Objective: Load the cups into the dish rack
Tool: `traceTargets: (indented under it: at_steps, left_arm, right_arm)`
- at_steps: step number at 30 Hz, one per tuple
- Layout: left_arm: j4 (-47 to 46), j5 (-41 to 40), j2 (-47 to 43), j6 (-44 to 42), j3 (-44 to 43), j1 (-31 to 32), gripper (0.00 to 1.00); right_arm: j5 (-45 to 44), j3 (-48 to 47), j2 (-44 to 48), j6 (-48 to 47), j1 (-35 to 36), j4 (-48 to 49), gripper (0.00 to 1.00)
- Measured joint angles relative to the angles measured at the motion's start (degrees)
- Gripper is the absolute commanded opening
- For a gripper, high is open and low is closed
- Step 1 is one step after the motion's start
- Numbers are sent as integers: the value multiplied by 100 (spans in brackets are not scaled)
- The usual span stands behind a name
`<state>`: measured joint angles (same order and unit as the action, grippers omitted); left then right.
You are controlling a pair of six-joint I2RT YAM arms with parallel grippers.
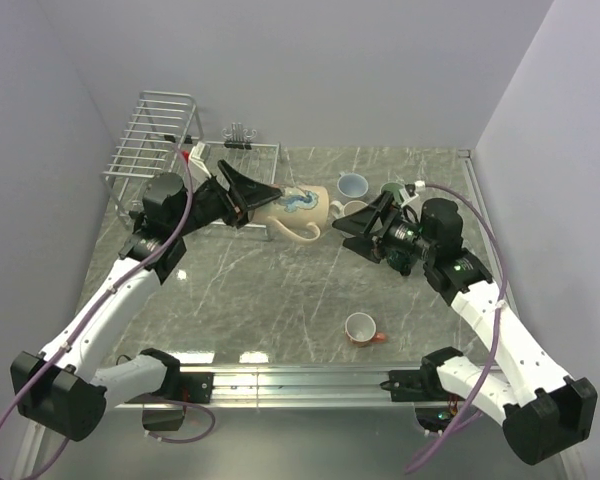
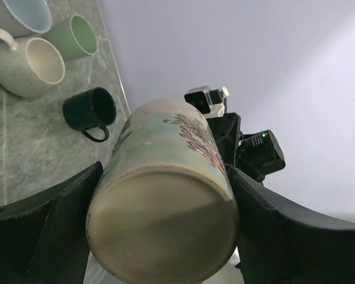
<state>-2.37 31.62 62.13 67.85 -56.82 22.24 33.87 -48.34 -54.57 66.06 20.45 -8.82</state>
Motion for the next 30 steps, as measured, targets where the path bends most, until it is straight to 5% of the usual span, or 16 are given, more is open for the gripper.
traceTargets:
  at_steps: [7,24,30]
  left_arm:
    - [807,-122,448,-459,-603,-129,0]
    - [4190,-3073,4483,-2500,-6148,-470,0]
    - [4712,-3722,5488,-2625,-6878,-485,0]
  right_arm:
    - [26,33,-140,-57,-214,-190,86]
    - [-28,-304,859,-1211,-575,-2236,83]
    - [-28,-382,1440,-1602,-577,-3104,83]
